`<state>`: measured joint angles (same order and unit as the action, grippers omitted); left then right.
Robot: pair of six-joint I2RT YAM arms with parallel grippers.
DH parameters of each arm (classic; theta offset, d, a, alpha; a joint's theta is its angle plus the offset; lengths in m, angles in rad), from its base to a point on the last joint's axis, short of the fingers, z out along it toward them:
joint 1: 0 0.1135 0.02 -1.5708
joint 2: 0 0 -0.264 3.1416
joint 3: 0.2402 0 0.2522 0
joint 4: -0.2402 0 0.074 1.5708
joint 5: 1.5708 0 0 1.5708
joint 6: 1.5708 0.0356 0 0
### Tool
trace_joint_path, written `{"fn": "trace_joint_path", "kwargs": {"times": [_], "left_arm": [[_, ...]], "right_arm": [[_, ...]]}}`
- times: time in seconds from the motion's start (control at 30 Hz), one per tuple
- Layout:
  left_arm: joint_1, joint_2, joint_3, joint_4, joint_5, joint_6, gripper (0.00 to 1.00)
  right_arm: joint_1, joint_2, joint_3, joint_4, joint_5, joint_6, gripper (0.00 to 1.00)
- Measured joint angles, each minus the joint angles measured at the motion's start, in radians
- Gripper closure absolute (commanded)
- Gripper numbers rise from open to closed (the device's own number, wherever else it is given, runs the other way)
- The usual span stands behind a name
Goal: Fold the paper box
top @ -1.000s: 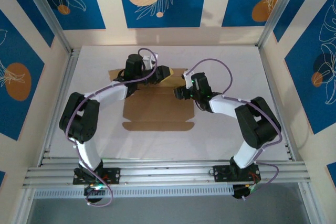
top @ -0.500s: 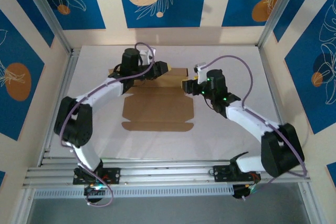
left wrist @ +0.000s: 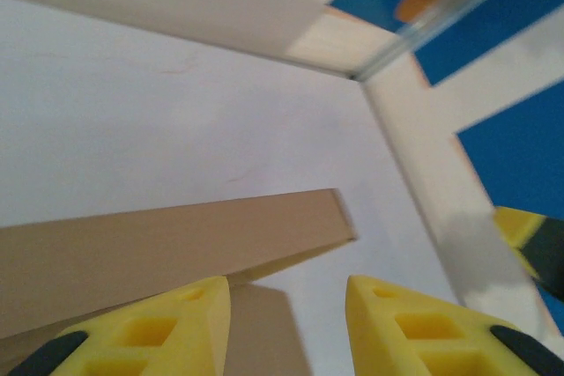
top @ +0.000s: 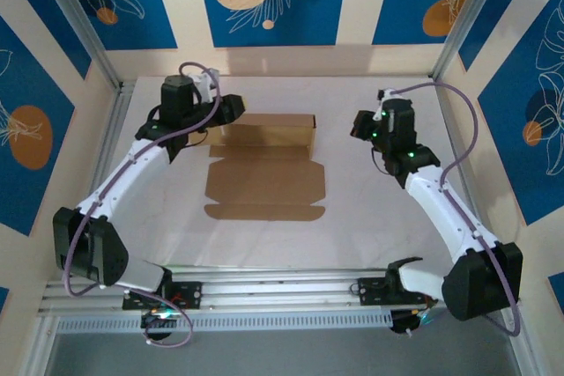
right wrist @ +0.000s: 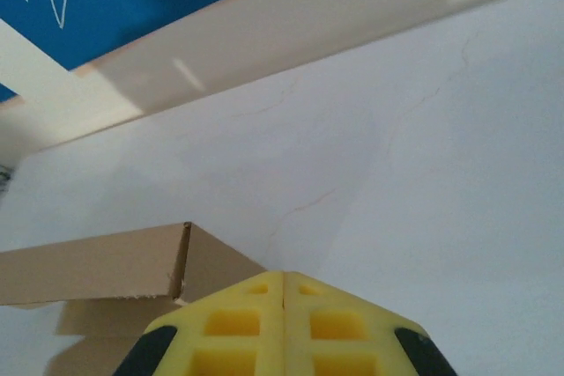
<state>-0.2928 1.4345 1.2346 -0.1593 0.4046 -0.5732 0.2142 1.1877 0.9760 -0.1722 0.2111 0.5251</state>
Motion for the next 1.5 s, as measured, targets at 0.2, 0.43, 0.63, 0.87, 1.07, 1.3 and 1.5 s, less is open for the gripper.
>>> {"fn": "trace_joint_path", "kwargs": {"times": [0.2, 0.43, 0.63, 0.87, 1.07, 1.3, 1.5], "left_arm": [[0.080, -0.001, -0.056, -0.103, -0.085, 0.008, 0.53], [0.093, 0.003, -0.056, -0.167, -0.119, 0.007, 0.48], [0.103, 0.036, -0.056, -0.181, -0.118, 0.005, 0.48], [0.138, 0.027, -0.042, -0.208, -0.161, 0.009, 0.46], [0.148, 0.014, -0.015, -0.217, -0.193, 0.026, 0.47], [0.148, 0.061, 0.069, -0.228, -0.162, 0.039, 0.46], [0.148, 0.151, 0.091, -0.244, -0.161, 0.060, 0.46]], "right_arm": [[0.101, 0.171, 0.201, -0.115, -0.163, 0.011, 0.96], [0.265, 0.442, 0.587, -0.356, -0.082, -0.023, 1.00], [0.291, 0.599, 0.716, -0.482, -0.005, -0.050, 1.00], [0.336, 0.724, 0.809, -0.592, 0.106, -0.094, 1.00], [0.351, 0.740, 0.809, -0.603, 0.159, -0.114, 1.00], [0.351, 0.741, 0.809, -0.602, 0.164, -0.117, 1.00], [0.351, 0.741, 0.809, -0.602, 0.164, -0.117, 1.00]]}}
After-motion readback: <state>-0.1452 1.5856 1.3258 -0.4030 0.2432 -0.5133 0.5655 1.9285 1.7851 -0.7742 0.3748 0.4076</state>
